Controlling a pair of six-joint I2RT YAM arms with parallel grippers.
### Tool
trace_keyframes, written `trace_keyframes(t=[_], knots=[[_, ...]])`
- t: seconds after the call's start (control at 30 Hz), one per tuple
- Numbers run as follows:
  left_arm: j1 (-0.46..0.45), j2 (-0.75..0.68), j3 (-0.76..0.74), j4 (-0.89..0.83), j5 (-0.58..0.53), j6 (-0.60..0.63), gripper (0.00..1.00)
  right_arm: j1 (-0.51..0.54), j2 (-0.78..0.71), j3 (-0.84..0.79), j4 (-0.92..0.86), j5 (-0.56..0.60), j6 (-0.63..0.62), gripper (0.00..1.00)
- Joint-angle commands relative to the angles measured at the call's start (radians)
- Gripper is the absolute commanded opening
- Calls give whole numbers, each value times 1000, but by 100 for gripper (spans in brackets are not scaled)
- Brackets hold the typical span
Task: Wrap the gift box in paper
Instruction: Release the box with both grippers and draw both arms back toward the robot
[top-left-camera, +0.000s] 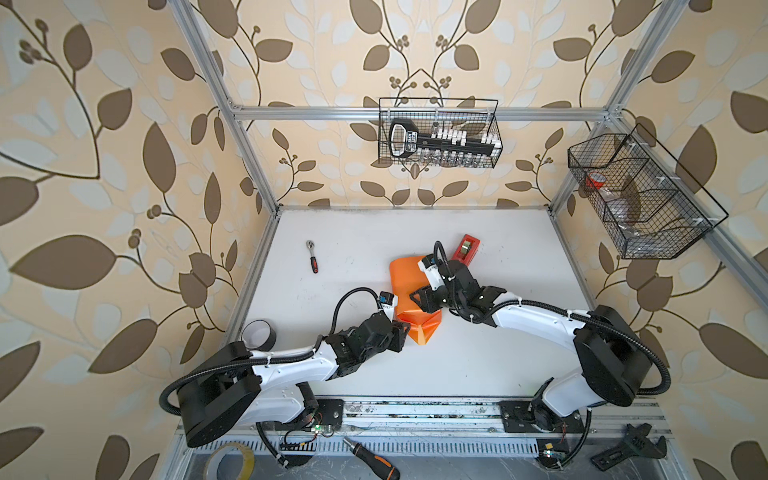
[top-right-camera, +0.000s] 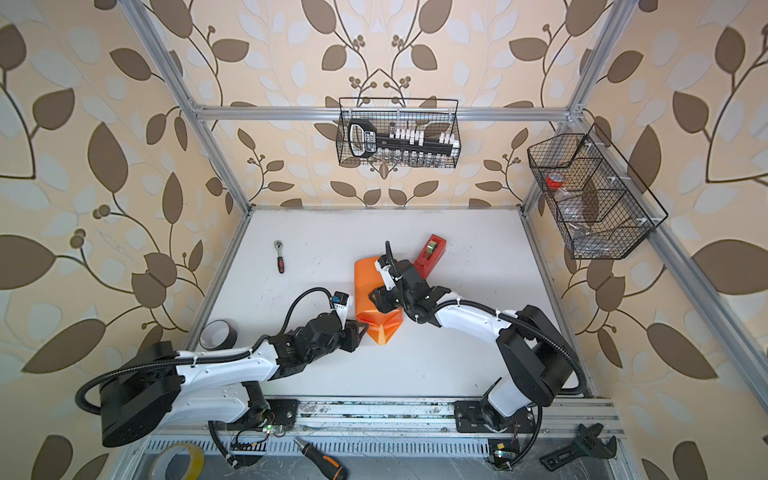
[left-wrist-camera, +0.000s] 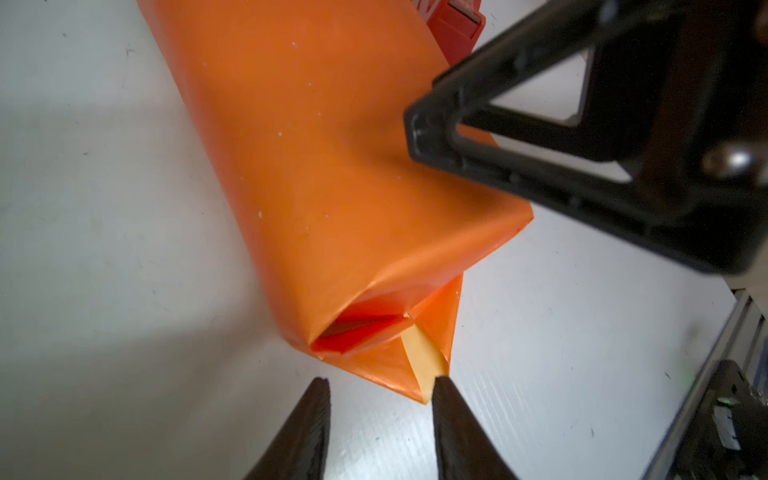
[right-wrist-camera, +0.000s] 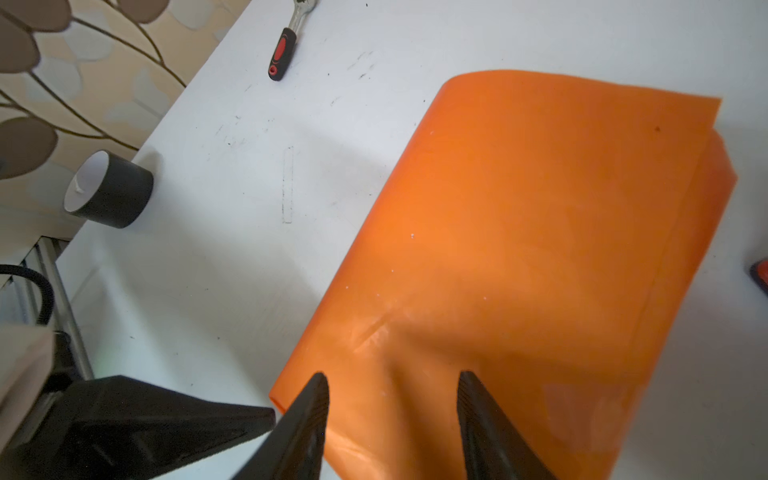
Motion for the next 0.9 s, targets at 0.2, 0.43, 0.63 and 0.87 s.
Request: trace_keyframes(t=[0.2, 0.43, 0.63, 0.87], knots=[[11, -129, 35, -246, 130, 80, 63, 8, -289, -112, -189, 60, -22, 59], [3, -64, 190, -334, 154, 344, 61, 0, -476, -299, -302, 23, 74, 57], [3, -39, 264, -379, 192, 704, 62, -93, -545, -345, -351, -56, 93, 55], [3, 113, 356, -561, 163, 1100, 60, -293, -625, -437, -289, -216, 83, 52]])
